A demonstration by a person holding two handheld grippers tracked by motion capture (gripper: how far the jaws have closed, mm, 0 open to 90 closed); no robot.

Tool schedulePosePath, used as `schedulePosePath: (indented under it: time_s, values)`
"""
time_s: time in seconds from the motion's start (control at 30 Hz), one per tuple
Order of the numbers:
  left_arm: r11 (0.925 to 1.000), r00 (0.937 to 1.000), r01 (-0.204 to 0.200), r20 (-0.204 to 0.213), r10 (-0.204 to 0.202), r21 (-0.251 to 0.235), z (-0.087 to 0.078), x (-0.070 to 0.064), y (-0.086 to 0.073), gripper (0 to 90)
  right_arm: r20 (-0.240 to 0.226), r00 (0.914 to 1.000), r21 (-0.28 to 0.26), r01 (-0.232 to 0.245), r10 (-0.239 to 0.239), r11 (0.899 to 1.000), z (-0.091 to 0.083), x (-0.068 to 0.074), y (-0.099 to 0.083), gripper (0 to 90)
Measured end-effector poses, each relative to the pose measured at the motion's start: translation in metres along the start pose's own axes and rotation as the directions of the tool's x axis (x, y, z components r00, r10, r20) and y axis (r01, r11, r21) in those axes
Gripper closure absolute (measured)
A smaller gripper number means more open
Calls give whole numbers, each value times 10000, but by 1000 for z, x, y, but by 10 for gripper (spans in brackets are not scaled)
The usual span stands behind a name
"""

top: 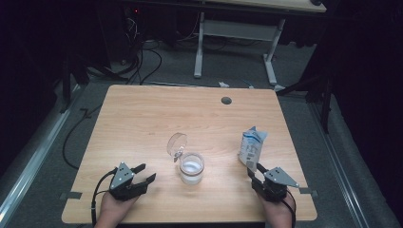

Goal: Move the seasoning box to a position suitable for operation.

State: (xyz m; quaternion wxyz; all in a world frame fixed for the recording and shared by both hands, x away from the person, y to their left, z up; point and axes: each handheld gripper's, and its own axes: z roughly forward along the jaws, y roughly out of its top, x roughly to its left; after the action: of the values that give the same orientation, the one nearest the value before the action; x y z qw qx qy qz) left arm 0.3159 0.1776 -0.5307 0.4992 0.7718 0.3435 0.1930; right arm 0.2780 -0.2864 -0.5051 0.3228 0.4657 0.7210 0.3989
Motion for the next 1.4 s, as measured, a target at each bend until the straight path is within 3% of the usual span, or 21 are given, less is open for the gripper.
schedulePosePath:
  time_s: [0.33,0.57,0.77,1.0,1.23,1.33,1.4]
  values:
    - [10000,10000,-22,-60,23,37,0,0,1,437,-585,9973,186,454,-443,9988,13,19,2,558]
    - [10000,10000,37,-73,-37,19,-1,0,1,438,-737,9956,86,581,-574,9983,22,35,9,545]
    - [9998,9990,200,-396,-200,-3,-2,1,3,438,-1040,9905,74,910,-897,9958,32,54,15,528]
    - [9997,9977,-184,-646,192,132,-3,-5,4,437,-1563,9809,-43,1162,-1154,9932,42,74,21,527]
    - [9996,9991,-259,-331,262,107,-2,-18,6,437,-1777,9767,-113,1200,-1201,9927,41,87,24,577]
    - [9995,9994,-300,-155,300,-44,-2,-23,7,442,-1901,9741,-63,1233,-1223,9923,40,89,25,690]
    - [9995,9994,-325,-68,325,-37,-2,-26,8,443,-2009,9731,-179,1119,-1132,9936,38,90,25,710]
